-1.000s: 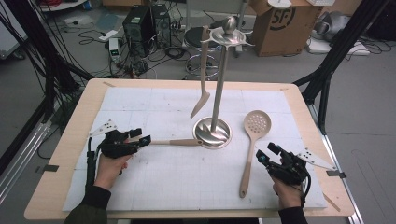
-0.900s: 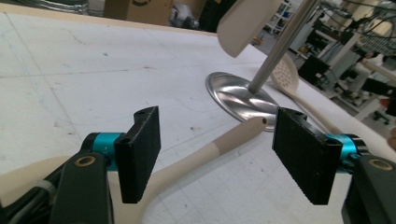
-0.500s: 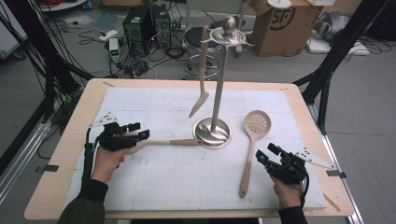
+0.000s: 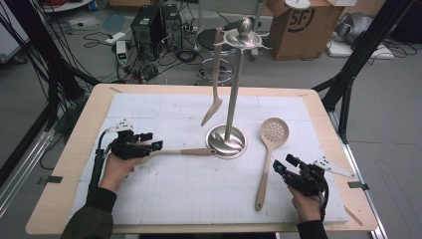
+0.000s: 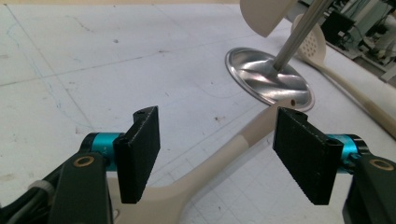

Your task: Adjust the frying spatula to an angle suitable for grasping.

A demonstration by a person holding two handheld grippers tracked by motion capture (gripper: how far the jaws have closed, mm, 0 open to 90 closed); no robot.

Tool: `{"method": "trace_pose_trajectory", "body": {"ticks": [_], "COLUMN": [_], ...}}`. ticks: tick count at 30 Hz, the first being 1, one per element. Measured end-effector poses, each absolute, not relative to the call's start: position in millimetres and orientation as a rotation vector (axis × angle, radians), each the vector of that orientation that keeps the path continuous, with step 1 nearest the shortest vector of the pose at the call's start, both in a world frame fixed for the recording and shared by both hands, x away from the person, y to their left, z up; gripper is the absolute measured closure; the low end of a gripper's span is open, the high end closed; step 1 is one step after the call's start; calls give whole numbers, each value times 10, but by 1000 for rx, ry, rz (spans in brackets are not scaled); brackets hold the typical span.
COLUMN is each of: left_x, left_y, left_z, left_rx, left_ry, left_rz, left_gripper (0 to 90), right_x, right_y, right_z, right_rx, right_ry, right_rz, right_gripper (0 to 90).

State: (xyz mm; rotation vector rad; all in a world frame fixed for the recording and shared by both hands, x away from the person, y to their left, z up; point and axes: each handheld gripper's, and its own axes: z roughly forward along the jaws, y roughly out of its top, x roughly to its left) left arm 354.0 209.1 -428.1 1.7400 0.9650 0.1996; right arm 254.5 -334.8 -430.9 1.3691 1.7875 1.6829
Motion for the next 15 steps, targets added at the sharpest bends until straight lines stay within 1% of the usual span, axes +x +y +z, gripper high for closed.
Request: {"method": "trace_pose_trajectory", "body": {"ticks": [5,9,11,13,15], "left_x": [3573,3628,3640,3657,3657], "left_y": [2051,1954,1917,1889,1847], "left_z": [-4333,-4330,-4362,-4409,-4437], "left_rx": [1827,1988,2002,2043,2076], "left_ry": [970,929,912,909,897], "left_rz": [238,226,198,187,206], "left_gripper": [340,361,384,388,400], "right_x": [2546,2544,2550,2549,2547], "right_y": [-3353,-3348,-3354,-3352,-3352], "right_z": [-4310,-4308,-4310,-4309,-4309], "right_rx": [1363,1358,1349,1352,1352], "right_ry": [1787,1785,1780,1781,1781], "right_rz": [1688,1690,1689,1690,1690], "right_gripper": [279,279,279,279,279]}}
